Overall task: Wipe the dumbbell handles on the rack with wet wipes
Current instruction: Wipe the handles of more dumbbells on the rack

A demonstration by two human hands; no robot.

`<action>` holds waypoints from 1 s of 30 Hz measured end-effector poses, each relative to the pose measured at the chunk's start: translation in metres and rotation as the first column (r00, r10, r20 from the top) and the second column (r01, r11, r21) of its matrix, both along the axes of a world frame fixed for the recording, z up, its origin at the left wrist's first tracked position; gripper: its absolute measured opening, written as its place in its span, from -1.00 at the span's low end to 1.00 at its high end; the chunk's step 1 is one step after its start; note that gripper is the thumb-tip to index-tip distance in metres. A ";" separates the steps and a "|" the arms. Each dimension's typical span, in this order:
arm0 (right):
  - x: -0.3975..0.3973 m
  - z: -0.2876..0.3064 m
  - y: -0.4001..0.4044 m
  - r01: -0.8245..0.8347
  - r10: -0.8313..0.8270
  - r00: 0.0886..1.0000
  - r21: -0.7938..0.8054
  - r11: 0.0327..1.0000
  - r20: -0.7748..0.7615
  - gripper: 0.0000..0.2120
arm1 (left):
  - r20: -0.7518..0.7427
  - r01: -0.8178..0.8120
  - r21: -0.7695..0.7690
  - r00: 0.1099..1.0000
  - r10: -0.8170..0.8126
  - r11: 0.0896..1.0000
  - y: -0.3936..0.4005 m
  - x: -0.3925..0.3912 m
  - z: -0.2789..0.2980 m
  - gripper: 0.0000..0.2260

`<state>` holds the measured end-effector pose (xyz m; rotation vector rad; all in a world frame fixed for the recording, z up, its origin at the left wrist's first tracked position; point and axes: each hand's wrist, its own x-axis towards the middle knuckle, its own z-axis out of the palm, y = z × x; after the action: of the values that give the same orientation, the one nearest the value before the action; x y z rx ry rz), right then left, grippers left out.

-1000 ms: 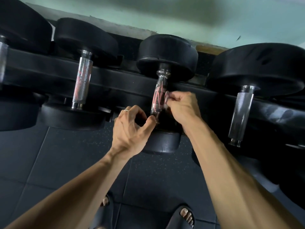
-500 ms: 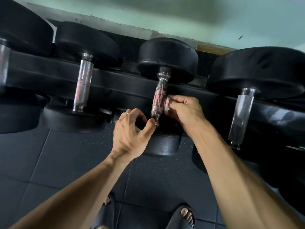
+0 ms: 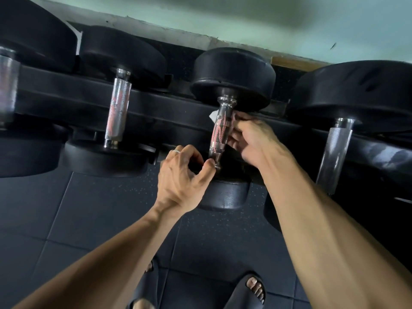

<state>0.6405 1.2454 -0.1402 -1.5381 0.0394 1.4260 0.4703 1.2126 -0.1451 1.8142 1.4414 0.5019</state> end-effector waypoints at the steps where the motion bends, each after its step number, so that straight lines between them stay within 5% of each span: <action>1: -0.001 -0.003 -0.008 -0.073 0.074 0.997 -0.043 0.996 0.015 -0.72 | -0.001 0.001 0.000 1.000 -0.001 1.000 0.000 0.000 0.000 -0.76; 4: -0.002 -0.002 -0.037 -0.333 0.344 0.937 -0.137 0.933 0.066 -0.73 | 0.007 -0.005 -0.008 1.000 0.005 1.000 0.001 0.000 0.001 -0.76; 9: 0.012 -0.005 0.000 -0.059 0.055 0.994 0.040 0.997 0.099 -0.70 | 0.003 0.001 -0.007 1.000 -0.001 1.000 0.001 0.000 0.000 -0.75; 12: 0.011 -0.012 -0.009 -0.314 0.337 0.916 -0.133 0.940 0.217 -0.65 | -0.016 0.007 -0.015 1.000 -0.007 1.000 0.001 0.000 0.001 -0.73; 15: 0.012 -0.011 -0.033 -0.565 0.598 0.786 -0.208 0.798 0.159 -0.64 | -0.024 0.002 -0.014 1.000 -0.003 1.000 0.001 0.000 0.001 -0.68; 20: 0.017 -0.016 -0.006 -0.382 0.412 0.858 -0.155 0.911 0.306 -0.65 | -0.019 0.003 -0.017 1.000 -0.003 1.000 0.001 0.000 0.001 -0.70; 24: 0.011 -0.004 -0.038 -0.674 0.705 0.644 -0.214 0.707 0.299 -0.64 | -0.016 0.001 -0.016 1.000 -0.001 1.000 0.001 0.000 0.002 -0.70; 26: 0.013 -0.005 -0.034 -0.560 0.576 0.769 -0.144 0.816 0.278 -0.64 | -0.017 -0.001 -0.013 1.000 0.001 1.000 0.001 0.000 0.002 -0.69; 28: 0.015 -0.012 -0.013 -0.256 0.263 0.951 -0.062 0.965 0.164 -0.67 | -0.014 -0.002 -0.014 1.000 0.002 1.000 0.001 0.001 0.001 -0.68; 30: 0.009 -0.018 0.002 -0.103 0.104 0.994 -0.025 0.994 0.029 -0.66 | -0.015 -0.005 -0.009 1.000 0.005 1.000 0.002 0.001 0.001 -0.69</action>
<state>0.6495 1.2477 -0.1582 -1.6004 -0.0427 1.4874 0.4709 1.2145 -0.1439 1.8111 1.4562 0.4840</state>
